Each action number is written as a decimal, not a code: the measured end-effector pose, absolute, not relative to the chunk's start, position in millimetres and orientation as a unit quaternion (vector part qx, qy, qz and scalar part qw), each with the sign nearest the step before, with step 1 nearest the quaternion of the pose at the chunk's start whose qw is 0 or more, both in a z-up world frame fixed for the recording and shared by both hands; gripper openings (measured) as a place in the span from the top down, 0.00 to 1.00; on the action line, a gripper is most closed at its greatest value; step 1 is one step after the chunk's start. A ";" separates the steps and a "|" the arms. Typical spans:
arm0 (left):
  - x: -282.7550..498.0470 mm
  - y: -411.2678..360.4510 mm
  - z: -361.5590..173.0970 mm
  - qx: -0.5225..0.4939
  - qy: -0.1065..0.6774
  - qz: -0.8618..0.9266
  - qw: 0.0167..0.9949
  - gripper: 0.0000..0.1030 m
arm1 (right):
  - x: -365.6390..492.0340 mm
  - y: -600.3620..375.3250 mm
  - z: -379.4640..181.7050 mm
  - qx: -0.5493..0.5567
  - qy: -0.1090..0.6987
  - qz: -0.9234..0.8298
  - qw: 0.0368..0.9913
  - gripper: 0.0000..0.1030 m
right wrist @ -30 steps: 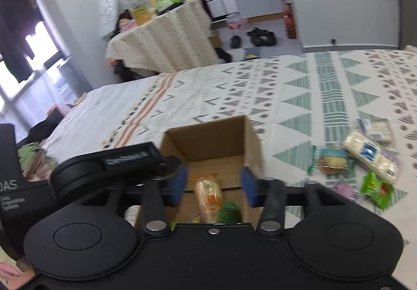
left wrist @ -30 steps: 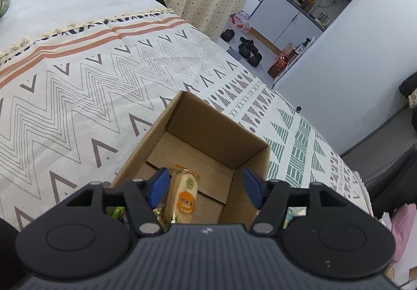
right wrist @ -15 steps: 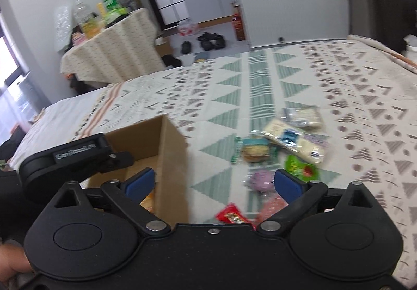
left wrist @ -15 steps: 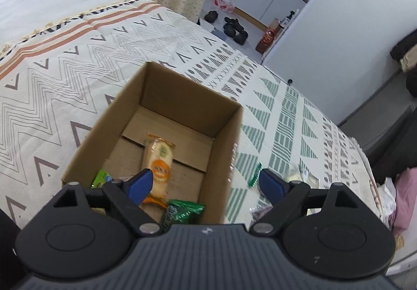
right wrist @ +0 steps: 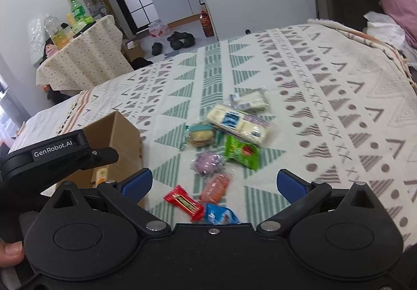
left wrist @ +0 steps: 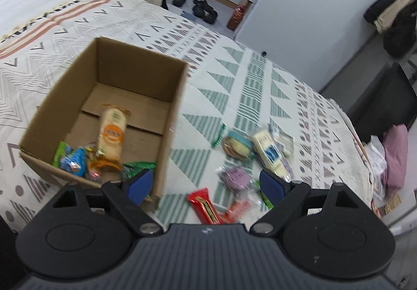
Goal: Organize snacks
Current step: 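Move both tools back toward the remaining snacks, then grasp the red candy bar with the left tool while the right tool grasps a blue candy, then drop the red candy bar into the box with the left tool while the right drops the blue candy, then move both tools back over the remaining snacks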
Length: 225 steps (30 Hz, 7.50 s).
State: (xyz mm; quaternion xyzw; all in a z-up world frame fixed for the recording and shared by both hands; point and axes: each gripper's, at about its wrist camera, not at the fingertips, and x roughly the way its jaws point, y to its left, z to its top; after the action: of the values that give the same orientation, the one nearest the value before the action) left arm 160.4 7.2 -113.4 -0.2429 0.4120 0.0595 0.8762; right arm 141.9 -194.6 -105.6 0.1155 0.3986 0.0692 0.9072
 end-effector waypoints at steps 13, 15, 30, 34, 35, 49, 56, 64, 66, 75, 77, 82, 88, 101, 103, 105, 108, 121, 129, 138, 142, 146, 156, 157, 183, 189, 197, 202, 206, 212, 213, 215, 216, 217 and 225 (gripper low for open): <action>157.4 -38.0 -130.6 -0.186 0.428 -0.006 0.884 0.19 | 133.1 -215.6 -131.1 0.141 0.420 0.092 0.892 0.13; 157.1 -41.9 -134.9 -0.177 0.433 -0.010 0.884 0.23 | 132.7 -215.6 -137.8 0.147 0.426 0.099 0.887 0.18; 173.9 -53.2 -169.4 -0.149 0.483 0.006 0.863 0.55 | 145.0 -221.5 -185.9 0.212 0.455 0.121 0.856 0.56; 180.8 -58.9 -176.4 -0.139 0.490 0.013 0.861 0.60 | 152.7 -223.0 -194.8 0.222 0.460 0.129 0.850 0.65; 182.3 -60.3 -178.8 -0.138 0.492 0.015 0.859 0.61 | 154.4 -223.4 -197.0 0.226 0.461 0.132 0.848 0.71; 195.0 -66.2 -200.0 -0.111 0.505 0.061 0.854 0.66 | 161.7 -250.8 -202.5 0.265 0.442 0.115 0.849 0.99; 198.2 -64.2 -208.2 -0.112 0.502 0.069 0.855 0.66 | 161.3 -269.8 -193.3 0.271 0.410 0.081 0.867 0.99; 199.0 -62.7 -211.0 -0.121 0.498 0.064 0.856 0.66 | 162.7 -264.4 -195.4 0.262 0.425 0.083 0.862 0.54; 198.7 -61.4 -211.2 -0.123 0.493 0.063 0.859 0.72 | 163.2 -259.7 -196.4 0.250 0.434 0.087 0.861 0.45; 195.8 -59.8 -200.4 -0.131 0.473 0.054 0.870 0.81 | 171.8 -246.0 -213.2 0.238 0.477 0.084 0.842 0.41; 194.9 -59.4 -195.5 -0.134 0.466 0.051 0.873 0.82 | 171.8 -242.8 -213.3 0.229 0.478 0.086 0.844 0.41; 193.0 -55.5 -185.9 -0.147 0.457 0.045 0.876 0.85 | 174.2 -235.1 -214.5 0.209 0.473 0.083 0.852 0.41; 191.2 -46.3 -173.9 -0.165 0.441 0.042 0.881 0.85 | 178.4 -226.1 -213.5 0.179 0.472 0.086 0.859 0.77; 182.6 -26.4 -136.1 -0.199 0.394 0.030 0.897 0.85 | 171.3 -219.7 -176.4 0.180 0.437 0.092 0.876 0.79; 182.3 -20.6 -129.6 -0.204 0.385 0.033 0.899 0.85 | 172.4 -214.5 -168.5 0.176 0.431 0.097 0.880 0.79; 181.8 -14.6 -123.6 -0.208 0.377 0.035 0.902 0.85 | 174.1 -208.0 -160.6 0.172 0.426 0.105 0.882 0.79; 181.2 -4.4 -116.8 -0.216 0.370 0.037 0.903 0.85 | 176.1 -195.3 -147.7 0.163 0.416 0.118 0.887 0.79; 175.7 59.8 -86.2 -0.249 0.341 0.061 0.905 0.85 | 184.3 -135.1 -108.7 0.143 0.389 0.167 0.895 0.78; 162.5 99.5 -68.8 -0.251 0.331 0.080 0.906 0.85 | 184.2 -101.5 -98.3 0.144 0.380 0.190 0.894 0.78; 153.4 130.6 -67.1 -0.266 0.332 0.096 0.900 0.85 | 180.8 -66.1 -96.9 0.137 0.382 0.212 0.889 0.78; 156.1 138.5 -78.2 -0.269 0.348 0.103 0.892 0.84 | 180.6 -55.1 -96.3 0.133 0.383 0.217 0.888 0.78; 158.8 146.5 -89.8 -0.278 0.369 0.115 0.879 0.82 | 179.8 -47.3 -96.6 0.130 0.383 0.218 0.888 0.78; 157.6 152.0 -87.3 -0.281 0.369 0.151 0.873 0.29 | 181.4 -47.9 -96.7 0.127 0.385 0.210 0.890 0.51; 157.7 151.5 -86.8 -0.282 0.367 0.153 0.873 0.26 | 181.1 -50.2 -96.2 0.125 0.383 0.206 0.892 0.48; 165.7 63.1 -80.8 -0.235 0.390 0.127 0.881 0.13 | 178.0 -174.7 -83.6 0.127 0.373 0.122 0.911 0.00; 168.8 39.1 -81.3 -0.227 0.393 0.124 0.882 0.13 | 178.2 -201.1 -87.4 0.133 0.375 0.119 0.910 0.00; 175.2 8.8 -87.2 -0.229 0.402 0.112 0.880 0.13 | 179.5 -228.9 -99.4 0.149 0.382 0.121 0.904 0.00; 183.6 -9.7 -93.0 -0.203 0.409 0.110 0.883 0.13 | 183.4 -245.7 -107.9 0.162 0.386 0.123 0.900 0.00; 191.0 -19.3 -101.2 -0.192 0.418 0.110 0.881 0.13 | 189.3 -256.8 -113.6 0.168 0.390 0.128 0.896 0.00; 203.1 -35.9 -119.2 -0.170 0.444 0.103 0.873 0.13 | 200.0 -269.1 -125.6 0.173 0.392 0.130 0.894 0.01; 205.5 -39.3 -122.0 -0.165 0.449 0.101 0.872 0.13 | 200.6 -270.6 -129.0 0.176 0.391 0.129 0.894 0.02; 208.7 -45.4 -127.9 -0.159 0.454 0.095 0.872 0.13 | 202.4 -272.7 -137.5 0.182 0.396 0.134 0.890 0.08; 209.6 -48.4 -131.1 -0.157 0.455 0.091 0.872 0.13 | 203.6 -273.5 -142.5 0.185 0.403 0.136 0.886 0.11; 211.1 -51.8 -134.2 -0.154 0.458 0.087 0.872 0.13 | 204.8 -274.4 -147.4 0.189 0.409 0.136 0.882 0.12; 222.7 -69.3 -163.5 -0.165 0.482 0.048 0.859 0.31 | 213.0 -278.5 -166.5 0.209 0.423 0.141 0.871 0.31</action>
State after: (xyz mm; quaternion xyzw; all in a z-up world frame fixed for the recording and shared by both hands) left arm 222.7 -69.3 -163.5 -0.1646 0.4819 0.0475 0.8593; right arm 213.0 -278.5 -166.5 0.2091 0.4227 0.1406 0.8705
